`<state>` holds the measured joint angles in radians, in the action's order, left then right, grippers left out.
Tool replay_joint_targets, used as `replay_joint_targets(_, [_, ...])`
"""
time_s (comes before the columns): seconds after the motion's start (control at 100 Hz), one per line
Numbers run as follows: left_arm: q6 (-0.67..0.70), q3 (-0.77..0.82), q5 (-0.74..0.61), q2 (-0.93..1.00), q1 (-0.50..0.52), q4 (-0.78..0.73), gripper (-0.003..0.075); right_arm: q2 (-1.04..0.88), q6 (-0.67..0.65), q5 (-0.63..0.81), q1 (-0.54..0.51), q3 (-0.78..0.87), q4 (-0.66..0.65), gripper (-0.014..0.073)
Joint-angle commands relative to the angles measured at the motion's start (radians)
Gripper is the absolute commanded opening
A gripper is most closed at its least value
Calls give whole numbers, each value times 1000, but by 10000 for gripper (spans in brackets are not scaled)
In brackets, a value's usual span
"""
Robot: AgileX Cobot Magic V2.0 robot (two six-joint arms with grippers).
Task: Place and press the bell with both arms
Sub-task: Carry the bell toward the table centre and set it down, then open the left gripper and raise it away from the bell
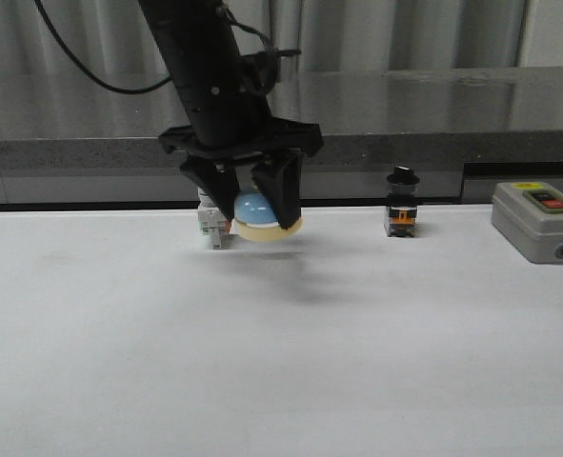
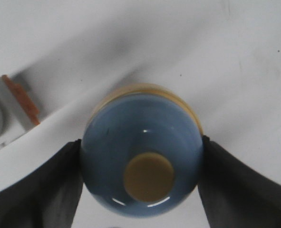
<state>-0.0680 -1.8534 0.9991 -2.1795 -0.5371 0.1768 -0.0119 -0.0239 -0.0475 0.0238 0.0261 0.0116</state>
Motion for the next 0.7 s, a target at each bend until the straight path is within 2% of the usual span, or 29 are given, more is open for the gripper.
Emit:
replay_joint_targets(0.0, [-1, -33, -39, 37, -10, 32, 293, -16, 2, 80, -6, -15, -12, -69])
replay_joint_targets(0.24, [-4, -33, -39, 2, -10, 30, 302, -16, 2, 80, -6, -15, -12, -69])
replay_joint_targets(0.31, [-16, -33, -39, 2, -10, 30, 340, -16, 2, 80, -6, -15, -12, -69])
replay_joint_targets(0.51, [-16, -33, -27, 2, -8, 30, 531, -16, 2, 80, -6, -15, -12, -69])
replay_joint_targets(0.69, [-16, -33, -29, 4, -8, 30, 535, -16, 2, 80, -6, -15, -12, -69])
